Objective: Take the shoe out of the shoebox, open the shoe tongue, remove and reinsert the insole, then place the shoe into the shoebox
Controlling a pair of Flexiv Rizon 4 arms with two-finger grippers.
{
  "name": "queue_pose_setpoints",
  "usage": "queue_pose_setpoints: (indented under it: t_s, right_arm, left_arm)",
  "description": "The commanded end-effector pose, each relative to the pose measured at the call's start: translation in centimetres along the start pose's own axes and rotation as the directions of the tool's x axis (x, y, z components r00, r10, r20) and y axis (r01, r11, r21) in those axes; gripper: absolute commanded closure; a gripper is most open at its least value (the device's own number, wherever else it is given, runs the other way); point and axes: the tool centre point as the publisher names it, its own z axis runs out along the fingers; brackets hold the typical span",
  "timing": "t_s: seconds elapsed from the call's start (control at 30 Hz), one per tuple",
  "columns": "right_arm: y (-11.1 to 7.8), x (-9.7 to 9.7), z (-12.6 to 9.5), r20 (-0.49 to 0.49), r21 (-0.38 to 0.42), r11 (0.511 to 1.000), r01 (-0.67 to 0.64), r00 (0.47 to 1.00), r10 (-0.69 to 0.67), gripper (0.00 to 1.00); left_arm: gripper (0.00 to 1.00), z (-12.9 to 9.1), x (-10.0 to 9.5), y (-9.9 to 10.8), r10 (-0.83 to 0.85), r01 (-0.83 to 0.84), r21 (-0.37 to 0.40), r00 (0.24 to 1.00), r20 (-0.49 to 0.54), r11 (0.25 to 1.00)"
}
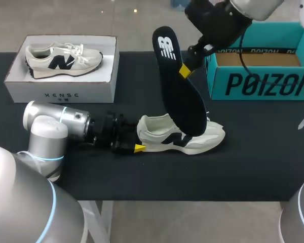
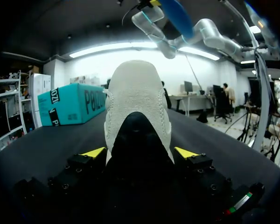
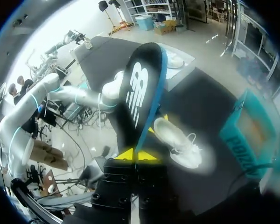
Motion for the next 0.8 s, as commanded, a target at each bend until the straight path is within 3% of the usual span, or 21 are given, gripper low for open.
queue_pose_setpoints:
  t_s: [0.03,0.53,0.8]
  right_arm:
    - [-1.7,0.0,-1.8,-0.026,-0.078,0.997,0.008,1.0,-0.01,1.0]
    - [-0.3,3.2,-10.2,-0.004,-0.064,0.995,0.078,0.997,-0.078,1.0]
    - [-0.5,4.8,-13.8,0.028,-0.091,0.99,0.111,0.994,-0.109,1.0]
  left_arm:
    - [1.0,0.2,0.1,0.3,0.0,0.0,-0.001,1.0,0.001,1.0]
    - [1.0,0.2,0.1,0.3,0.0,0.0,-0.001,1.0,0.001,1.0]
    - [1.0,0.2,0.1,0.3,0.0,0.0,-0.001,1.0,0.001,1.0]
